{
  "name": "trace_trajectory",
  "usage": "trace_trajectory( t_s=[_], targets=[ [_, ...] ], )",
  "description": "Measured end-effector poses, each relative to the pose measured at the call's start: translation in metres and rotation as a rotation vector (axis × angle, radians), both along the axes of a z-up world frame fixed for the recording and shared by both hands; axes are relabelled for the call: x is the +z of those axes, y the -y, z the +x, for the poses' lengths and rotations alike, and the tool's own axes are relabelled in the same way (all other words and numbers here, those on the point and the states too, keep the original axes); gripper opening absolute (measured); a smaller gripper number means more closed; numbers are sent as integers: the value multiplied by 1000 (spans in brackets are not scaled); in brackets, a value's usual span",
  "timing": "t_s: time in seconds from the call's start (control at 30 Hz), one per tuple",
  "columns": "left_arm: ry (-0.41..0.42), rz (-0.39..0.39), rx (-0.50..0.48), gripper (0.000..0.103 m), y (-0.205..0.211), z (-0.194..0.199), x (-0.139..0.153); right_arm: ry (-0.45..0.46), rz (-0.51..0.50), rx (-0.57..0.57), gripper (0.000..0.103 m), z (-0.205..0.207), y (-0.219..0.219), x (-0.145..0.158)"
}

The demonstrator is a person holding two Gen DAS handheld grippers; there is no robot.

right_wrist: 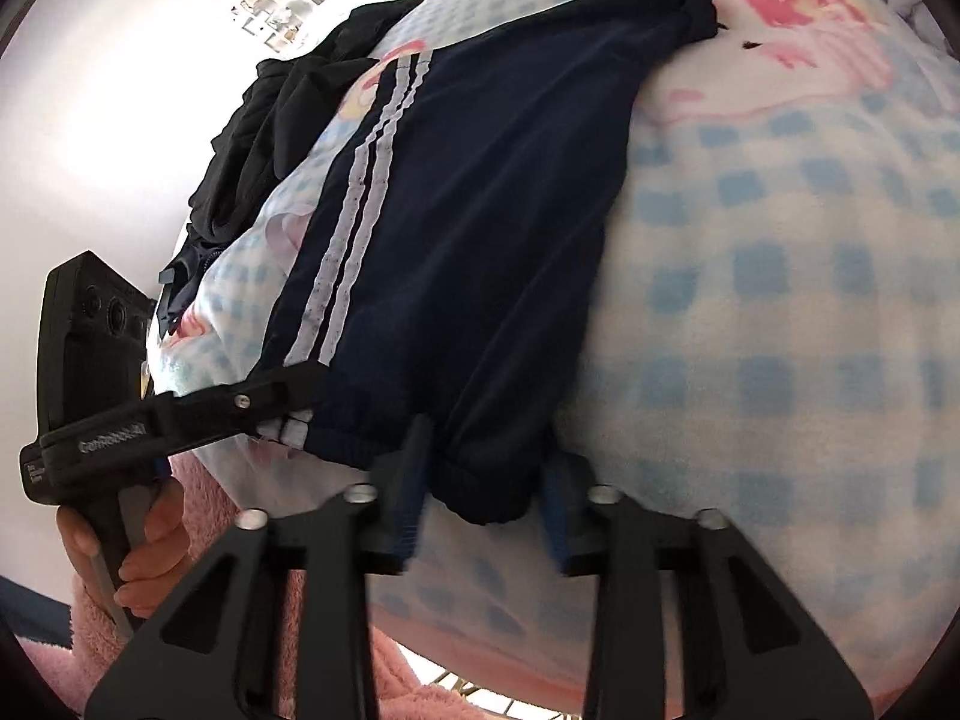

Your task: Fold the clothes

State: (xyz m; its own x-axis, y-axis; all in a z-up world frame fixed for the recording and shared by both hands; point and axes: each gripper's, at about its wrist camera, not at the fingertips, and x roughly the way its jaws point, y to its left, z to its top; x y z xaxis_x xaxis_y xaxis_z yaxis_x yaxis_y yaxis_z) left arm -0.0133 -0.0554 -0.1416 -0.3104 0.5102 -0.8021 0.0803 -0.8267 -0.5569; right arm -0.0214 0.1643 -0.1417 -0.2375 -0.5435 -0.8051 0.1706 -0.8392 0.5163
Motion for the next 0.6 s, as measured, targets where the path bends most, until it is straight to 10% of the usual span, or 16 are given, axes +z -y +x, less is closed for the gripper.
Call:
trace_trajectory(
  t_s=[0.6],
  targets=[
    [49, 49, -4, 33, 20, 22, 1, 26, -43, 23, 29, 30, -15, 14]
  ],
)
